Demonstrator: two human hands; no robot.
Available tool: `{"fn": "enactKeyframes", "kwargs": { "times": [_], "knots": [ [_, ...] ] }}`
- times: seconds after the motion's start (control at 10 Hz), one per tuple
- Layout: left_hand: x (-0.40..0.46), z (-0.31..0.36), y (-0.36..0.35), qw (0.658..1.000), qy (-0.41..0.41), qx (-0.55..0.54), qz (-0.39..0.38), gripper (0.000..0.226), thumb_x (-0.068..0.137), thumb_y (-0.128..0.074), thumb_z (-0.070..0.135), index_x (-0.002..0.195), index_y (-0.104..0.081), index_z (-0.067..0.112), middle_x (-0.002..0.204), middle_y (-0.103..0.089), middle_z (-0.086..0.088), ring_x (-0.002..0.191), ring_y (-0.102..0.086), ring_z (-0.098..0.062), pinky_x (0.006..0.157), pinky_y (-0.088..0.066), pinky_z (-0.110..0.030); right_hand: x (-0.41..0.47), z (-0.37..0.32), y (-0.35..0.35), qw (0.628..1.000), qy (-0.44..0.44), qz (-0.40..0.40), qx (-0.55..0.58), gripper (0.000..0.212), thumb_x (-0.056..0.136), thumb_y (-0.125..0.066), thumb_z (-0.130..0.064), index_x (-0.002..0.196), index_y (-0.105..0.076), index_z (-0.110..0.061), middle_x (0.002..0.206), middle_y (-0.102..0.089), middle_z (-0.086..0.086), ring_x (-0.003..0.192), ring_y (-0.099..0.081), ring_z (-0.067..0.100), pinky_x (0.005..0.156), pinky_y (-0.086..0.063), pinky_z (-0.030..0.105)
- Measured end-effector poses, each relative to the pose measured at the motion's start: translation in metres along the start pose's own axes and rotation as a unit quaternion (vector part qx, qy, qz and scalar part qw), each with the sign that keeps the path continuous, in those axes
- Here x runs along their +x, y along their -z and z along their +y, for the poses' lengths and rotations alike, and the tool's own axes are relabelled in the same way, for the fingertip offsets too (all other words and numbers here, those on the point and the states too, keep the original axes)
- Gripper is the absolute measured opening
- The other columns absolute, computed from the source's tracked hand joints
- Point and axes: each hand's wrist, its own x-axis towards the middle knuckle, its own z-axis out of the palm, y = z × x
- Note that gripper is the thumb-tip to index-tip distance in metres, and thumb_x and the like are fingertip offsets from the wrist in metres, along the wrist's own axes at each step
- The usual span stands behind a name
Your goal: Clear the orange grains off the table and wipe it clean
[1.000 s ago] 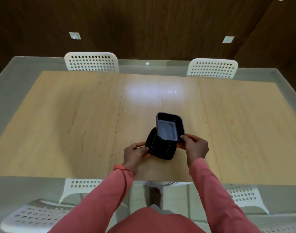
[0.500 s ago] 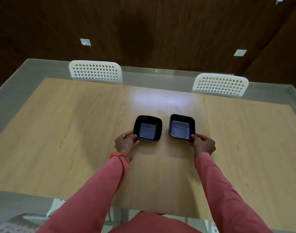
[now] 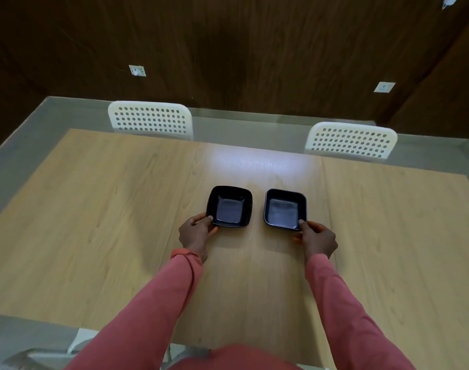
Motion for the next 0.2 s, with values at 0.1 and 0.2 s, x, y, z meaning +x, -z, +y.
{"fn": "enactKeyframes", "kwargs": {
  "times": [0.1, 0.2],
  "knots": [
    [0.002, -0.004, 0.000, 1.000, 0.002, 0.005, -0.003, 0.030, 0.081, -0.076, 0.011, 0.107, -0.065, 0.001, 0.101, -0.069, -0.016, 0.084, -0.071, -0.025, 0.067, -0.060, -0.031, 0.001, 0.000, 0.003, 0.999, 0.023, 0.028, -0.032, 0.029, 0.078, -0.081, -0.040, 0.094, -0.070, -0.018, 0.080, -0.071, 0.004, 0.068, -0.072, 0.028, 0.073, -0.062, 0.042],
    [-0.005, -0.005, -0.004, 0.996, -0.021, 0.072, 0.047, 0.034, 0.080, -0.077, 0.024, 0.104, -0.060, 0.006, 0.095, -0.066, -0.012, 0.066, -0.070, -0.024, 0.062, -0.060, -0.034, -0.008, -0.016, 0.007, 0.994, 0.074, 0.042, -0.064, 0.026, 0.082, -0.078, -0.039, 0.091, -0.067, -0.017, 0.082, -0.066, 0.001, 0.083, -0.067, 0.028, 0.079, -0.055, 0.036]
  ]
}}
